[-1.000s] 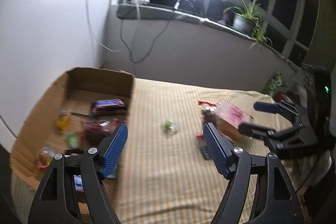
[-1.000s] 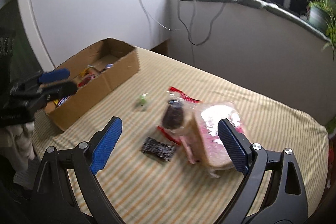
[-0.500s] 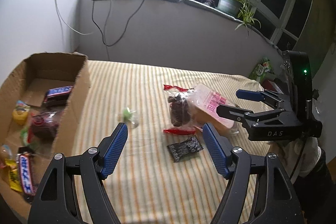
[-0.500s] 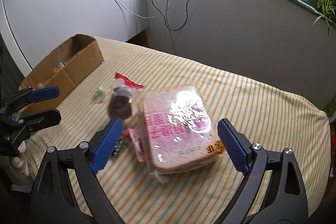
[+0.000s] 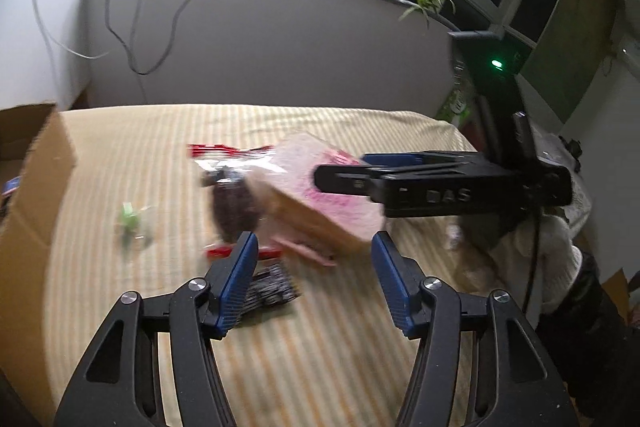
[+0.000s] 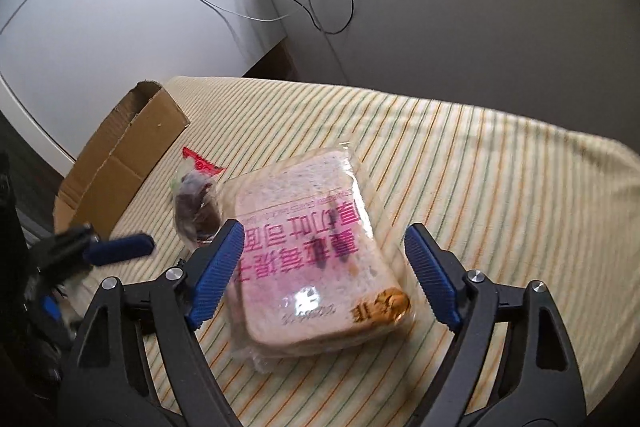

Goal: Organize snacks
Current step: 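Grasp the sliced bread bag with the right tool, then lift the bread bag with the right tool and lower it into the box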

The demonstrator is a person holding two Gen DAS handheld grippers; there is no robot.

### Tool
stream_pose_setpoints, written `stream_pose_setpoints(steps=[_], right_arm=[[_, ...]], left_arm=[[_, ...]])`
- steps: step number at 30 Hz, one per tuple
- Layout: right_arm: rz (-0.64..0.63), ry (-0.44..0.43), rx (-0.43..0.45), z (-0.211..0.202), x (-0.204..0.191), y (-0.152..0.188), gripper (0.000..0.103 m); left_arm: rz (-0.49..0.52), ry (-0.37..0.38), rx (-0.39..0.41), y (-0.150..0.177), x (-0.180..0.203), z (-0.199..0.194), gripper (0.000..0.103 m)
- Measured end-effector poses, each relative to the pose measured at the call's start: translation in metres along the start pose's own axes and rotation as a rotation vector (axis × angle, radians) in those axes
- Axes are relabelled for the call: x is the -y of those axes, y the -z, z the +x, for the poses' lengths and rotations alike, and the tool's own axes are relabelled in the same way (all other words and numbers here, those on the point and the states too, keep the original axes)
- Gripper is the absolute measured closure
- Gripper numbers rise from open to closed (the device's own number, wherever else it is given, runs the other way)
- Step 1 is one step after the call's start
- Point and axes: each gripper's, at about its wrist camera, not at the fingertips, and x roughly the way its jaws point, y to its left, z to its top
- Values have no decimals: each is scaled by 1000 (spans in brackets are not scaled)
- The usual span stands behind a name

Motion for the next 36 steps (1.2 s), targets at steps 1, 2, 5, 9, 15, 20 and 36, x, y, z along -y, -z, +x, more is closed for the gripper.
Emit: stream_pose_setpoints(steps=[1, 2, 5, 9, 15, 20, 36], right_arm=[[11, -16, -9, 3, 3, -1, 17], [24, -37, -19, 7, 6, -2, 17], [58, -92, -38, 13, 15, -3, 17], [62, -120, -44, 13, 18, -1, 22], [64, -130, -55, 14, 21, 3, 28], [69, -136, -63, 10, 20, 9, 37], [69, -90, 24, -36, -2, 16, 43]], left_arm=[[-2, 8, -9, -2, 2, 5, 45], [-6, 16, -17, -3, 4, 9, 45], [-27, 25, -41, -6, 3, 22, 45], [-83, 42, -66, -8, -4, 34, 44], [-99, 42, -67, -12, -4, 43, 44], [-68, 42, -58, -13, 3, 42, 41], [-17, 82, 29, -11, 14, 5, 41]])
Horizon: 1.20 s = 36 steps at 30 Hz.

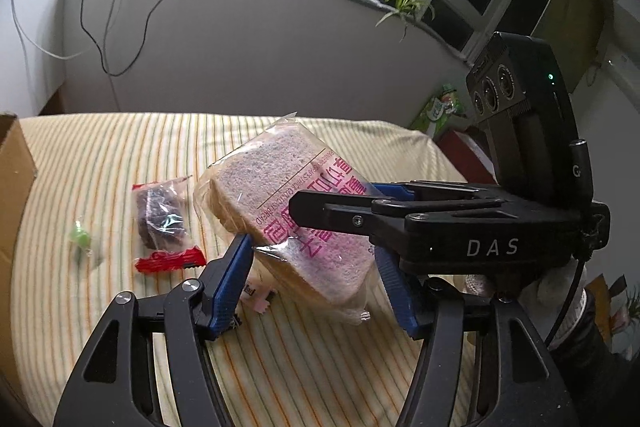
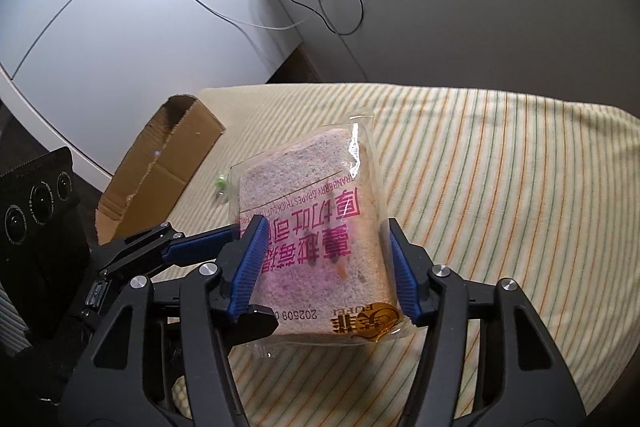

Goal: Organize snacks
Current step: 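Lift the bread bag with the right tool and lower it into the box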

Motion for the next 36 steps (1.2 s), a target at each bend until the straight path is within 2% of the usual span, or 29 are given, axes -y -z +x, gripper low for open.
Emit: stream_pose_setpoints(steps=[8, 17, 25, 36], right_arm=[[-61, 3, 35, -18, -39, -4, 43], [-117, -19, 40, -16, -84, -7, 43], [-165, -49, 35, -1, -126, -13, 43], [-241, -105, -8, 42, -191, -26, 43]], left_arm=[[17, -12, 64, 4, -1, -40, 41], [8, -51, 121, 16, -11, -79, 41], [-19, -106, 173, 23, -32, -109, 41], [-94, -186, 226, 35, -80, -150, 41]])
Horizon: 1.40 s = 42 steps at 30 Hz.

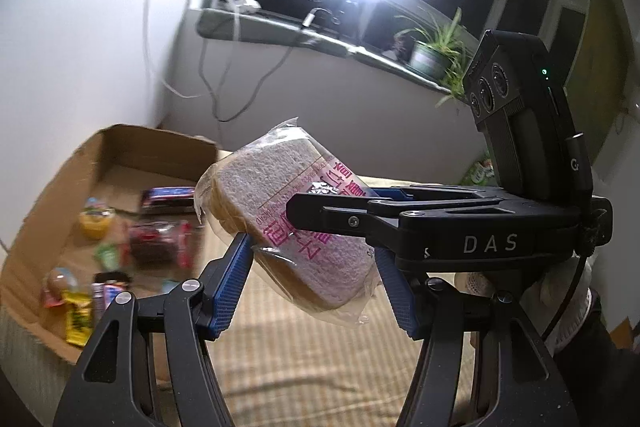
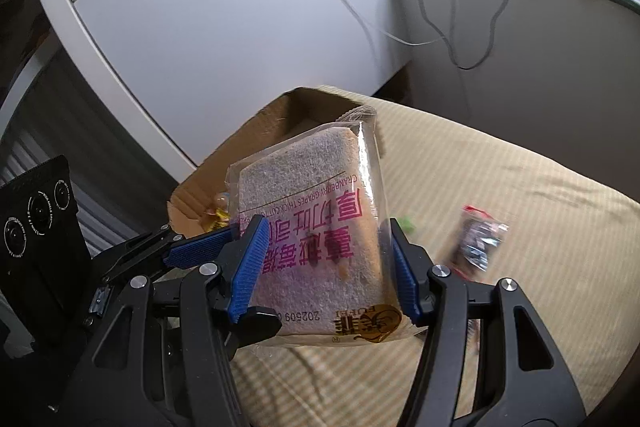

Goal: Organize snacks
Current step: 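Lift the bread bag with the right tool and lower it into the box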

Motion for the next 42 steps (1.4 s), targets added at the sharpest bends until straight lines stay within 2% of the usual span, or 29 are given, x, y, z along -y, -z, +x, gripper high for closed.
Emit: stream_pose_setpoints(steps=[13, 26, 34, 42], right_arm=[[-66, -60, -49, 50, -51, -23, 43], [-91, -101, -108, 95, -82, -28, 43], [-84, -110, -143, 111, -87, -26, 43], [-84, -103, -143, 117, -90, -29, 41]], left_arm=[[-65, -81, 30, 0, -53, -22, 41], [-119, -148, 23, 8, -95, -33, 41], [-134, -168, 12, 13, -106, -30, 41], [-127, -192, 12, 12, -108, -30, 41]])
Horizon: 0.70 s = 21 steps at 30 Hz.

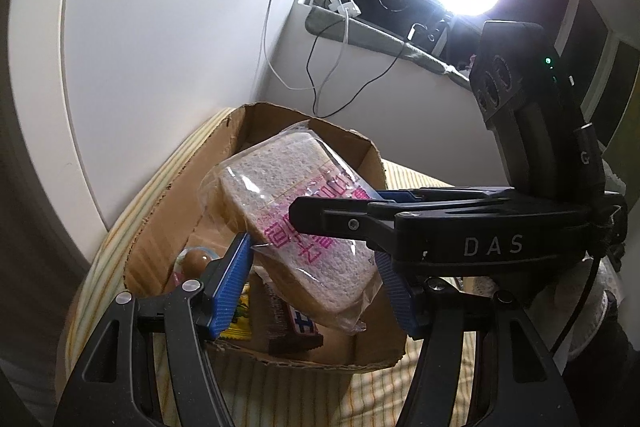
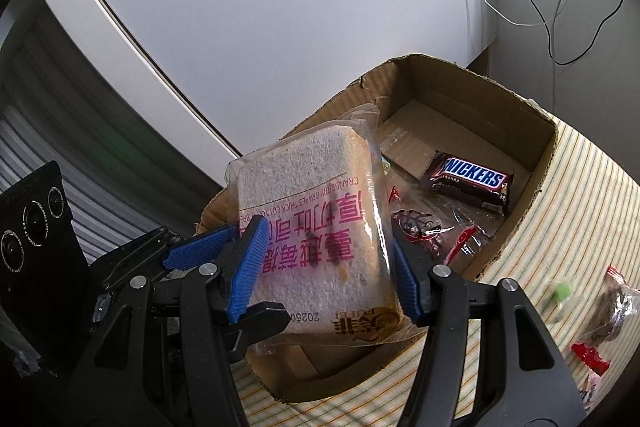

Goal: Organize snacks
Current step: 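Lift the bread bag with the right tool and lower it into the box, then open the right tool and move both tools back over the bed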

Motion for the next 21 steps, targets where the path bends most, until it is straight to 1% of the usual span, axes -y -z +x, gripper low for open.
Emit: stream_pose_setpoints(steps=[2, 4, 8, 13, 15, 16, 21], right_arm=[[-6, 21, 5, 0, -1, 1, 41], [-4, 38, 14, -2, -1, 1, 38], [1, 46, 33, -7, 1, 2, 33], [-5, 67, 51, -14, 3, 3, 31], [-8, 81, 59, -18, 3, 5, 25], [-9, 88, 64, -20, 4, 6, 25], [-10, 121, 86, -32, 8, 11, 24]], left_arm=[[10, -23, 0, 0, 2, 0, 41], [15, -24, 7, -1, 3, -1, 41], [34, -38, 16, -1, 6, -4, 41], [38, -41, 23, -1, 8, -7, 41], [44, -44, 26, 0, 11, -9, 42], [47, -46, 27, 0, 12, -9, 41], [60, -49, 39, 1, 20, -14, 41]])
